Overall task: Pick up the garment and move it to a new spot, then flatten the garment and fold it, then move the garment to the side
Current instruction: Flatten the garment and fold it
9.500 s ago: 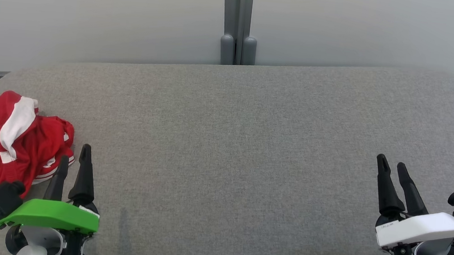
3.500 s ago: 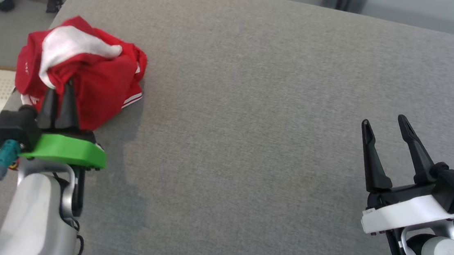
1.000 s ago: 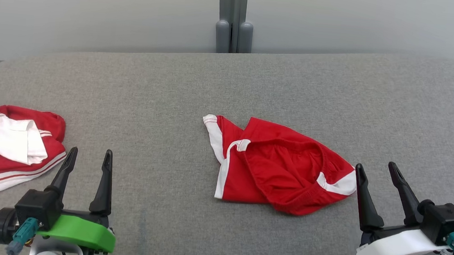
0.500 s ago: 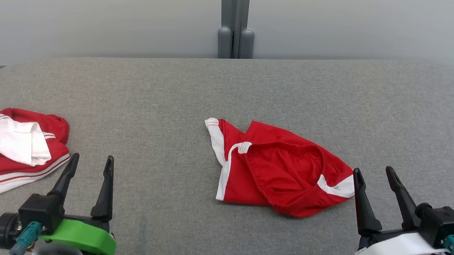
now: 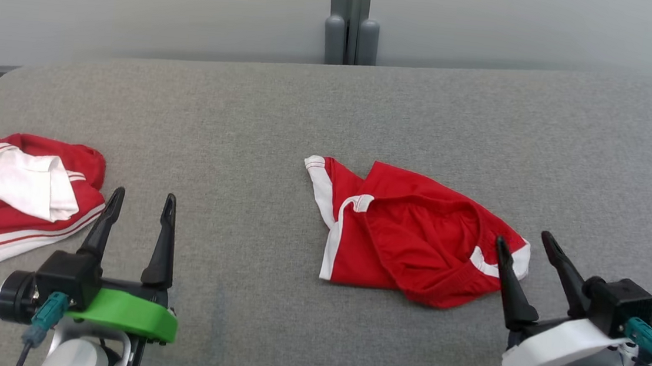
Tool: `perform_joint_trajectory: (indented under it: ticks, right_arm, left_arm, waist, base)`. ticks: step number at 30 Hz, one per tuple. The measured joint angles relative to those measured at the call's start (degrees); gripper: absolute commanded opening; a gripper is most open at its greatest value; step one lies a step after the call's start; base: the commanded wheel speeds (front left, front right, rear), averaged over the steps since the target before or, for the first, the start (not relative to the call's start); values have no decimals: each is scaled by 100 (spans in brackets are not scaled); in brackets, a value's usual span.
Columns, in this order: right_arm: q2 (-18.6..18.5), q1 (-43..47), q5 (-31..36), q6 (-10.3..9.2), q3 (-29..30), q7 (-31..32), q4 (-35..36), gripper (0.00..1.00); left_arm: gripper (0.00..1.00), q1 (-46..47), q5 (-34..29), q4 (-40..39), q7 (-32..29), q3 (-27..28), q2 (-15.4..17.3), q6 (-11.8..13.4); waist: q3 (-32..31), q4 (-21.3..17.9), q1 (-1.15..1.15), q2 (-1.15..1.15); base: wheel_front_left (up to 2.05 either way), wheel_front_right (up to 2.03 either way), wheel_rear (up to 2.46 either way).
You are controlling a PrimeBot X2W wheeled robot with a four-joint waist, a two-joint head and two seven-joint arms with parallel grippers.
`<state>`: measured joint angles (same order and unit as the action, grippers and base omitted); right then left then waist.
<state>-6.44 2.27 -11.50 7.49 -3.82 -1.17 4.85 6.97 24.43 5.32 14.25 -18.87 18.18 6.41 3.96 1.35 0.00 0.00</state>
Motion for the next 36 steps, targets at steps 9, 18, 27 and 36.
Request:
perform_joint_trajectory:
  ticks: [9,18,27,36]
  right_arm:
    - [-290,-824,-216,0,-966,593,-591,100]
    - [-481,-1576,-304,0,-1507,1116,-1422,38]
    - [-490,-1647,-450,0,-1148,580,-1200,0]
    - [-297,-946,-567,0,49,387,-668,0]
  left_arm:
    - [100,619,-177,32,51,-188,-296,-131]
    - [100,917,-335,176,70,-142,-582,-247]
    - [100,913,-506,166,79,108,-691,-352]
    - [100,871,-635,134,89,307,-666,-405]
  waist:
    - [446,512,0,0]
    - [942,1038,0,0]
    - [1142,1101,0,0]
    - [1096,637,0,0]
  base:
    - [0,0,0]
    - [0,0,0]
    - [0,0,0]
    - [0,0,0]
